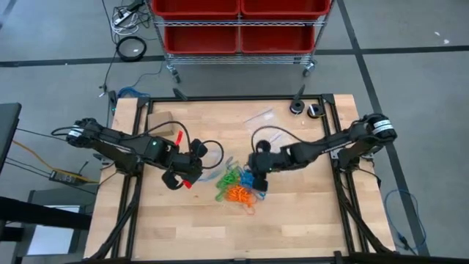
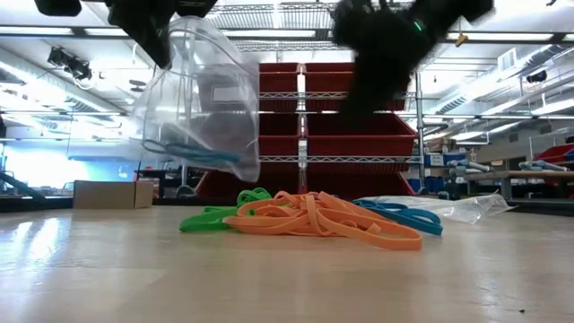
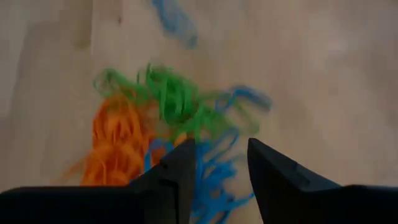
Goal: Sort rubber bands
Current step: Put the blue rubber band into the top left transparent zip bag
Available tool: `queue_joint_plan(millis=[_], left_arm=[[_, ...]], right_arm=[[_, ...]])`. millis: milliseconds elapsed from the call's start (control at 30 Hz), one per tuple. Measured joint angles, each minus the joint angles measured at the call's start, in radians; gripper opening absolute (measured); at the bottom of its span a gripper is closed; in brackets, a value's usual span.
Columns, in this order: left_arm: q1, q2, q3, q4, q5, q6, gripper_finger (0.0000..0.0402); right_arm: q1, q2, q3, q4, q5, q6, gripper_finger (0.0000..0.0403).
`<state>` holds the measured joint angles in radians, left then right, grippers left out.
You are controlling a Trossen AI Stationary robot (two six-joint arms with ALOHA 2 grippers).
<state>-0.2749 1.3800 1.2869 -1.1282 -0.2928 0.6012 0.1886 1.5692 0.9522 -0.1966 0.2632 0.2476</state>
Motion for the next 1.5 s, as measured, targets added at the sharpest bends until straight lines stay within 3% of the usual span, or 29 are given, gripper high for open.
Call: queue_joint_plan(millis=[233, 367, 700, 833, 1000, 1267, 1500], left_arm=[[0.0, 0.0, 0.0, 0.012, 0.01, -0.002, 0.0], [0.0, 0.0, 0.0, 0.016, 0.018, -0.002, 0.0], [0.0, 0.001, 0.0, 0.027, 0.021, -0.002, 0.0], [0.0, 0.001, 0.0, 0.026, 0.026, -0.003, 0.0], [0.0, 0.001, 0.0, 0.023, 0.029, -0.003, 0.0], [0.0, 0.001, 0.0, 0.028, 0.033, -0.002, 0.0], [0.0, 0.001, 0.0, 0.044, 0.046, 0.0, 0.0]], right_arm=[[-0.024, 0.017, -0.233, 0.392, -0.083, 0.006, 0.0116], [-0.061, 0.032, -0.275, 0.434, -0.057, -0.032, 0.0117], [-0.14, 0.206, -0.274, 0.565, -0.169, -0.093, 0.012], [-0.145, 0.233, -0.269, 0.628, -0.155, -0.114, 0.0098], [-0.131, 0.184, -0.27, 0.63, -0.122, -0.167, 0.0011], [-0.117, -0.027, -0.27, 0.65, -0.029, -0.19, 0.0001], [-0.145, -0.159, -0.256, 0.792, -0.005, -0.226, 0.0]])
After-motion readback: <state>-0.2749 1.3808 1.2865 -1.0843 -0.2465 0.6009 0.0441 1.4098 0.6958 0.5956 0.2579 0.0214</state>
